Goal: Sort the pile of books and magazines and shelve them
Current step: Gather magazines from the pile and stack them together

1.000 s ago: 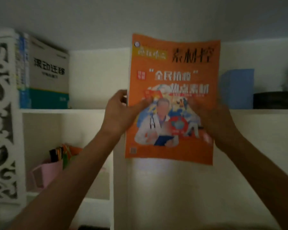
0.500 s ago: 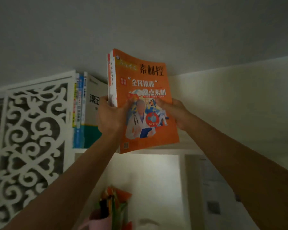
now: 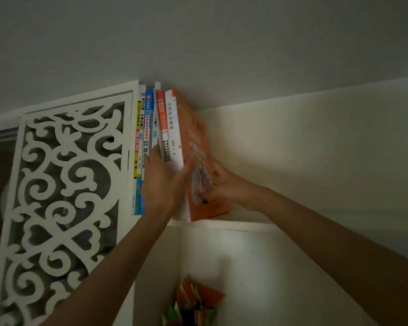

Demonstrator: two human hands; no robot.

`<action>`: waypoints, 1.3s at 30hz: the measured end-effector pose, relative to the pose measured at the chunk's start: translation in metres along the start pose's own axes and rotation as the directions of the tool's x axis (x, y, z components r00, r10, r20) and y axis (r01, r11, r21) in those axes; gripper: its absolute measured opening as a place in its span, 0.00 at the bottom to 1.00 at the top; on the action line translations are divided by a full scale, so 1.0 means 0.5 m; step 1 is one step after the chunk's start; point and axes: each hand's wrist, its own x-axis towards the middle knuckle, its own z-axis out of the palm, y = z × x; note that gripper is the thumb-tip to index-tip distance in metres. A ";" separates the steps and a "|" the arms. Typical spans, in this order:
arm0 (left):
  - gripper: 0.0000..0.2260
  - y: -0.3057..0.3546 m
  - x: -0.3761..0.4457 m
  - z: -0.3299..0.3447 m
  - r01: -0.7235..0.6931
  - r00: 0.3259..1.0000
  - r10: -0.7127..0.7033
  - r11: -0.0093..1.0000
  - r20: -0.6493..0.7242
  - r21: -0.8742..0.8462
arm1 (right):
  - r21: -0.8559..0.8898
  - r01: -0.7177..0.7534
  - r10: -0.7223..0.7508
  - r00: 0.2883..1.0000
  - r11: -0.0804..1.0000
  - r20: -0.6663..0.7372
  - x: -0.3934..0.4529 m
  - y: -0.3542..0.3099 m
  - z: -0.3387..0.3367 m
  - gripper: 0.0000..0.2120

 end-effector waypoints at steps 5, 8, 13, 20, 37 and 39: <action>0.55 -0.084 -0.051 -0.078 -0.566 0.780 0.394 0.775 0.487 0.280 | 0.006 0.032 -0.033 0.948 0.999 0.317 0.000 0.013 -0.020 0.45; 0.51 -0.124 -0.018 -0.081 -0.633 0.766 0.435 0.638 0.473 0.439 | -0.033 0.043 -0.031 0.954 0.999 0.298 0.020 0.036 -0.003 0.46; 0.52 -0.158 0.019 -0.088 -0.650 0.729 0.394 0.655 0.560 0.385 | -0.133 0.043 -0.021 0.986 0.990 0.163 0.096 0.061 0.026 0.53; 0.45 -0.156 0.033 -0.116 -0.720 0.665 0.446 0.596 0.599 0.356 | -0.135 0.111 -0.097 0.989 0.985 0.108 0.102 0.050 0.019 0.54; 0.44 -0.123 -0.024 -0.073 -0.513 0.845 0.279 0.667 0.457 0.540 | -0.181 0.147 -0.135 0.988 0.972 0.074 0.098 0.020 0.043 0.51; 0.42 -0.116 -0.044 -0.081 -0.540 0.826 0.336 0.705 0.453 0.460 | -0.183 0.139 -0.129 0.989 0.973 0.066 0.064 -0.003 0.040 0.42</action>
